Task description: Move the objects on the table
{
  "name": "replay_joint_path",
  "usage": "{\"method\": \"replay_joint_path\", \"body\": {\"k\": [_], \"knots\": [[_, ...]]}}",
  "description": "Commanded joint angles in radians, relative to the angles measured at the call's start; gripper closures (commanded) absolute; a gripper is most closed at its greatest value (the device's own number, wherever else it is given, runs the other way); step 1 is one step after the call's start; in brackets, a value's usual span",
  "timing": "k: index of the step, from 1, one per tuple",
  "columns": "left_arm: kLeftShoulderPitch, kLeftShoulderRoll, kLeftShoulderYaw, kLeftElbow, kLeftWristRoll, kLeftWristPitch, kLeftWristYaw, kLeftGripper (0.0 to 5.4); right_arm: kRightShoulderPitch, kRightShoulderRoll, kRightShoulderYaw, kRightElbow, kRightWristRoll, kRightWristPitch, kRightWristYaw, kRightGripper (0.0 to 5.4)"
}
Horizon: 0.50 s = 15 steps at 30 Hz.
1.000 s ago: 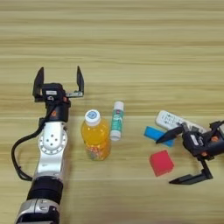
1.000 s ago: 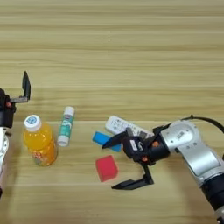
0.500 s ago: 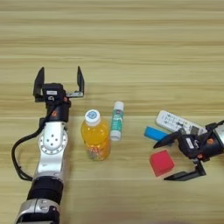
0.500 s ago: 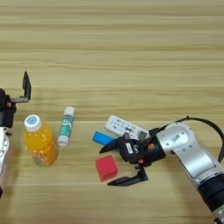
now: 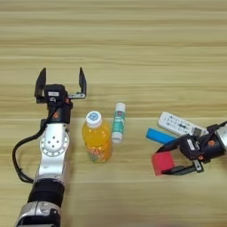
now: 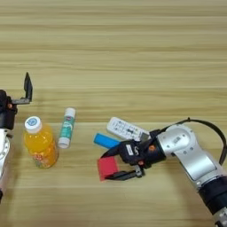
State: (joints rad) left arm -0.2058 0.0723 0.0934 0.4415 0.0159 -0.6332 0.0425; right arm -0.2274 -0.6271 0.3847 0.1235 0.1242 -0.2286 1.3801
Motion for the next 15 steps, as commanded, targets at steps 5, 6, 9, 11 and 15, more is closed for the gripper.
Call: {"method": "replay_joint_path", "body": {"k": [5,6,9,11,15], "knots": [[-0.001,-0.003,-0.013,0.006,-0.016,0.043,-0.039,0.00,-0.033,-0.013,-0.059,-0.056,0.051,0.017,-0.014,3.13],[0.000,-0.004,-0.012,0.005,-0.022,0.052,-0.044,0.00,-0.039,-0.014,-0.072,-0.063,0.063,0.021,-0.016,3.13],[0.001,-0.008,-0.013,0.006,-0.040,0.077,-0.059,0.00,-0.059,-0.018,-0.116,-0.090,0.101,0.034,-0.028,3.13],[0.001,-0.009,-0.015,0.007,-0.043,0.088,-0.069,0.00,-0.072,-0.021,-0.148,-0.107,0.121,0.038,-0.041,3.13],[0.003,-0.011,-0.021,0.009,-0.046,0.105,-0.085,0.00,-0.144,-0.035,-0.294,-0.114,0.192,0.053,-0.124,3.13]]}}
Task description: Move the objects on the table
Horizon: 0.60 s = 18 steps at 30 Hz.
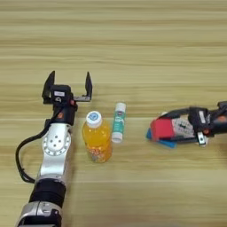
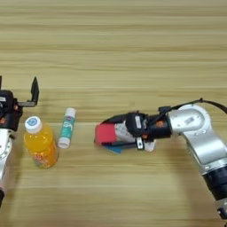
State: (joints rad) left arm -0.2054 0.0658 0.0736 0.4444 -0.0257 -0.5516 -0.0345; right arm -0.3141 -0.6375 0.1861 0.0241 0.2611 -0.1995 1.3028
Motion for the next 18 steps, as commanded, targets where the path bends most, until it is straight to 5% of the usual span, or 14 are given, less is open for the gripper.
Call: {"method": "replay_joint_path", "body": {"k": [1,7,18], "knots": [[0.002,-0.004,-0.002,0.007,-0.004,0.023,-0.008,0.00,-0.070,-0.033,-0.133,-0.002,0.064,0.026,-0.070,3.13],[-0.003,-0.006,0.002,0.014,-0.009,0.027,-0.011,0.00,-0.124,-0.070,-0.245,0.181,0.028,0.037,-0.189,3.13],[-0.006,-0.001,0.005,0.021,-0.007,0.023,-0.011,0.00,-0.171,-0.044,-0.250,0.534,-0.069,0.004,-0.316,3.13]]}}
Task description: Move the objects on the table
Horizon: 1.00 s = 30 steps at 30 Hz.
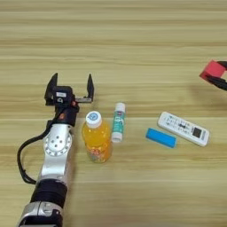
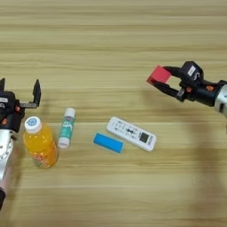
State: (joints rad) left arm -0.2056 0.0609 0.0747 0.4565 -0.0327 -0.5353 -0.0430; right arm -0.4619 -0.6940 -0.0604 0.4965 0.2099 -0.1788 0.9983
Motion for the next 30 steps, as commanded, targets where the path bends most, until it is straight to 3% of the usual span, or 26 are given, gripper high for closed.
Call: {"method": "replay_joint_path", "body": {"k": [1,10,23,30], "knots": [[-0.007,0.005,0.004,0.010,-0.001,0.006,-0.003,0.00,-0.026,0.015,-0.002,0.083,-0.020,-0.020,-0.012,3.13],[-0.005,0.007,0.006,0.007,0.000,0.005,-0.003,0.00,-0.023,0.041,0.022,0.229,-0.059,-0.071,0.002,3.13],[-0.009,0.010,0.008,0.011,-0.001,0.004,-0.005,0.00,0.026,0.058,0.080,0.276,-0.120,-0.127,0.021,3.13],[-0.011,0.010,0.008,0.014,0.000,0.003,-0.003,0.00,0.023,0.069,0.094,0.321,-0.140,-0.142,0.024,3.13]]}}
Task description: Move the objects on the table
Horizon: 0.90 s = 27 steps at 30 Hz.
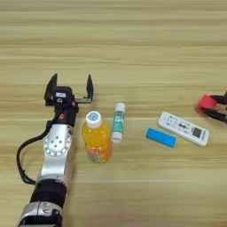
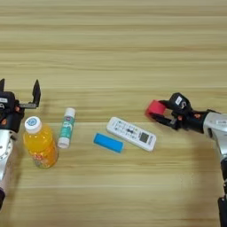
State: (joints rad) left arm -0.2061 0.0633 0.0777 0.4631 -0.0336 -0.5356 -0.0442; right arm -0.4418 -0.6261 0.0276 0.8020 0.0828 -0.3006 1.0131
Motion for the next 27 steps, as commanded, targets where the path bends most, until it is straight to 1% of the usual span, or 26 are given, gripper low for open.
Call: {"method": "replay_joint_path", "body": {"k": [1,4,5,8,13,14,17,19,21,23,24,27], "knots": [[-0.010,0.007,0.005,0.008,0.001,0.003,-0.002,0.00,0.003,0.003,0.007,0.019,-0.013,-0.023,0.015,3.13],[-0.011,0.005,0.003,0.008,0.003,0.002,-0.001,0.00,0.005,0.004,0.012,0.034,-0.015,-0.034,0.024,3.13],[-0.011,0.005,0.003,0.008,0.004,0.002,0.000,0.00,0.006,0.004,0.012,0.036,-0.015,-0.037,0.027,2.75],[-0.010,0.004,0.002,0.007,0.005,0.002,0.001,0.00,0.003,0.004,0.007,0.034,-0.012,-0.048,0.029,2.40],[-0.009,0.002,0.000,0.005,0.007,0.002,0.003,0.00,-0.010,-0.002,-0.020,-0.008,0.016,-0.063,0.026,1.76],[-0.009,0.002,-0.001,0.005,0.008,0.002,0.004,0.00,-0.012,-0.002,-0.027,-0.022,0.026,-0.066,0.026,1.37],[-0.008,0.001,-0.001,0.005,0.010,0.000,0.006,0.00,-0.018,0.014,-0.076,-0.145,0.111,-0.086,0.046,0.98],[-0.008,0.001,-0.002,0.005,0.011,0.000,0.007,0.00,-0.003,0.020,-0.086,-0.252,0.170,-0.061,0.074,0.70],[-0.008,0.001,-0.003,0.005,0.011,0.000,0.006,0.00,0.018,0.024,-0.084,-0.373,0.226,-0.019,0.101,0.50],[-0.009,0.001,-0.003,0.007,0.012,0.000,0.007,0.00,0.033,0.026,-0.072,-0.460,0.247,0.011,0.110,0.32],[-0.011,0.000,-0.003,0.008,0.012,-0.001,0.007,0.00,0.039,0.026,-0.065,-0.492,0.251,0.025,0.112,0.12],[-0.013,-0.001,-0.004,0.012,0.013,-0.002,0.008,0.00,0.047,0.031,-0.038,-0.569,0.256,0.067,0.121,0.02]]}}
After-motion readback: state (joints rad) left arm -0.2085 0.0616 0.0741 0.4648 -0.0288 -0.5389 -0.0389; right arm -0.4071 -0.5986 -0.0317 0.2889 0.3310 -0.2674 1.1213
